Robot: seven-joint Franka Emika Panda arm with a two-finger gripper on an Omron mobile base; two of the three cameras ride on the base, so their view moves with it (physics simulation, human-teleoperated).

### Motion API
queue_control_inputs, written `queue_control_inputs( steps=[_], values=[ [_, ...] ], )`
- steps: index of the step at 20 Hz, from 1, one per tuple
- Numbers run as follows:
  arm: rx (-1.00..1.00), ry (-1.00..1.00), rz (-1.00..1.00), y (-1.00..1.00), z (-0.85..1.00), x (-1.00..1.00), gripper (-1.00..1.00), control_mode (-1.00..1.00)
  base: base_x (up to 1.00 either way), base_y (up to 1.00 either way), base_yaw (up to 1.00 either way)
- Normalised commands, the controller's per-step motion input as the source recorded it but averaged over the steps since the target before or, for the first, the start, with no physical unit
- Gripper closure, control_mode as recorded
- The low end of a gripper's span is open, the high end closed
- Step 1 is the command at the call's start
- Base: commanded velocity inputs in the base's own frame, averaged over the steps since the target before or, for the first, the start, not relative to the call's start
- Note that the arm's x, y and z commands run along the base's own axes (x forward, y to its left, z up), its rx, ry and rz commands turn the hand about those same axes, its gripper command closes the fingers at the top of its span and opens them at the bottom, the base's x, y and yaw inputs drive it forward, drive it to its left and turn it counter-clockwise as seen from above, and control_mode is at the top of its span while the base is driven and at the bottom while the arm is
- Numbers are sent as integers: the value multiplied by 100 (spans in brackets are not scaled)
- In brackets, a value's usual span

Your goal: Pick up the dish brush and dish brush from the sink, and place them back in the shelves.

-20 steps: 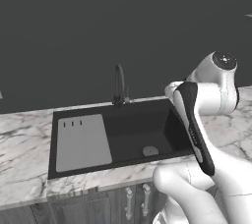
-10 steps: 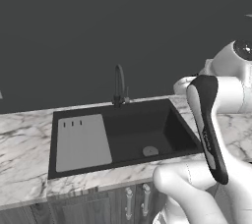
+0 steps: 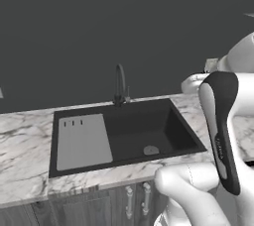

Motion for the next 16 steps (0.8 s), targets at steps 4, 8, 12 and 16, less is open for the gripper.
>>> queue_control_inputs(
  steps=[4,8,12,16],
  values=[
    [0,0,0,0,0,0,100,100,-69,38,0],
    [0,0,0,0,0,0,100,100,-70,51,0],
    [0,0,0,0,0,0,100,100,-53,75,0],
    [0,0,0,0,0,0,100,100,-40,93,2]
  ],
)
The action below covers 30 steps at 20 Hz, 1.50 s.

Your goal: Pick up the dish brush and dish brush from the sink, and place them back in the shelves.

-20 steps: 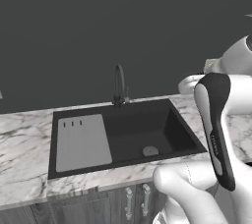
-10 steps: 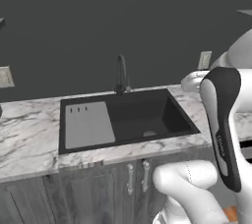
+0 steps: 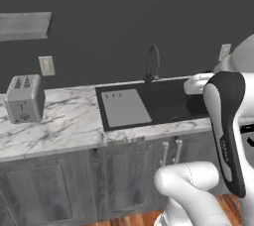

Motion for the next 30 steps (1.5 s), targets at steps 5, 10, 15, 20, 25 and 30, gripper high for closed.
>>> queue_control_inputs(
  steps=[5,10,15,20,25,30],
  values=[
    [0,0,0,0,0,0,100,100,-18,99,0],
    [0,0,0,0,0,0,100,100,-7,100,0],
    [0,0,0,0,0,0,100,100,0,100,0],
    [0,0,0,0,0,0,100,100,0,91,0],
    [0,0,0,0,0,0,100,100,2,70,0],
    [0,0,0,0,0,0,100,100,23,48,0]
  ],
)
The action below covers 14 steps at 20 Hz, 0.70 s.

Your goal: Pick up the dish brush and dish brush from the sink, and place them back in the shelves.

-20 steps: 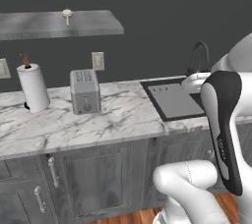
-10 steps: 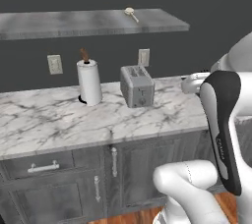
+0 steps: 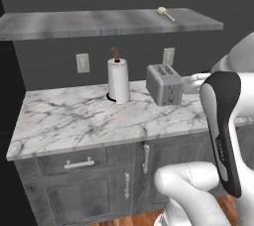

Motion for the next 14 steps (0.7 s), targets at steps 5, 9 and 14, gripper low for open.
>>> queue_control_inputs(
  steps=[5,9,14],
  values=[
    [0,0,0,0,0,0,100,100,36,33,1],
    [0,0,0,0,0,0,100,100,48,17,4],
    [0,0,0,0,0,0,100,100,53,3,3]
  ],
)
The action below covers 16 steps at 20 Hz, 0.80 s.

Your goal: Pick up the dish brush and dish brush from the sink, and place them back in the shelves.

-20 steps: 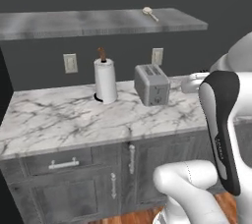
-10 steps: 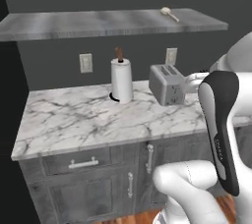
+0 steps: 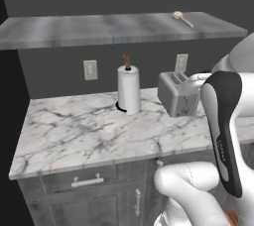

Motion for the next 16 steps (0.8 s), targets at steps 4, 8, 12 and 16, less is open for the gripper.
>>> queue_control_inputs(
  steps=[4,8,12,16],
  values=[
    [0,0,0,0,0,0,100,100,55,0,1],
    [0,0,0,0,0,0,100,100,52,0,0],
    [0,0,0,0,0,0,100,100,29,2,0],
    [0,0,0,0,0,0,100,100,26,1,0]
  ],
)
